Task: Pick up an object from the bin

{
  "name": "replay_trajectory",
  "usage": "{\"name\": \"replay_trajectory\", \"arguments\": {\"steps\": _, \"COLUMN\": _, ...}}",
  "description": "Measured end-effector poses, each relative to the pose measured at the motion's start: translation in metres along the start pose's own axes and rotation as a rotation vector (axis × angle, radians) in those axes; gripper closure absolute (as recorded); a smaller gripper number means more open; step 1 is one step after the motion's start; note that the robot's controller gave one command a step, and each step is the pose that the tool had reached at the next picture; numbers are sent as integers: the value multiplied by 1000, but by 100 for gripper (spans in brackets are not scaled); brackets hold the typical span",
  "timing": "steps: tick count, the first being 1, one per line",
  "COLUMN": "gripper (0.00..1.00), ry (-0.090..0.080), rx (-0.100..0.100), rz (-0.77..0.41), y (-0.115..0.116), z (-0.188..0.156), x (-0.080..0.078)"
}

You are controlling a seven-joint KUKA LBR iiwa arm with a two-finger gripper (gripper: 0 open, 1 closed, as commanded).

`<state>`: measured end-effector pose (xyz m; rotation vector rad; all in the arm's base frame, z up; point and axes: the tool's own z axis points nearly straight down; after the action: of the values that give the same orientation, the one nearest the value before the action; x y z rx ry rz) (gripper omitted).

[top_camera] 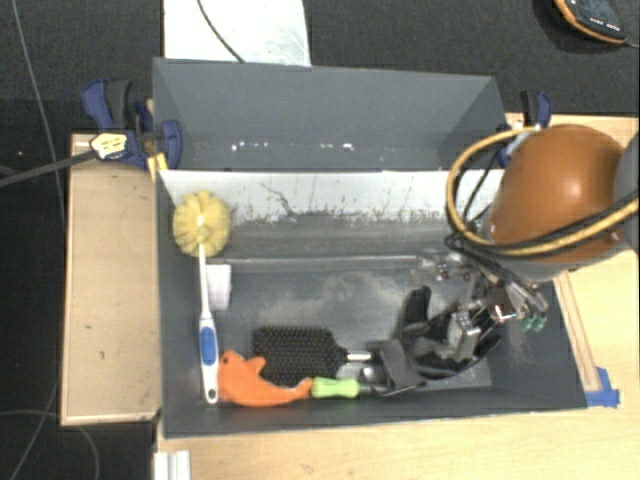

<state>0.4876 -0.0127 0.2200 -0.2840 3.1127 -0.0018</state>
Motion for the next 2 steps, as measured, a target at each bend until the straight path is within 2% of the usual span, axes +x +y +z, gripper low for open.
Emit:
{"name": "replay_trajectory", "arguments": {"steps": 1, "gripper": 100, "ry": 6, "rx": -2, "rz": -270, "y": -47, "z": 49, "x": 0}}
{"name": "replay_trajectory", "arguments": {"steps": 2, "gripper": 100, "ry": 6, "rx": -2, "rz": -270, "y": -47, "z": 49, "x": 0}}
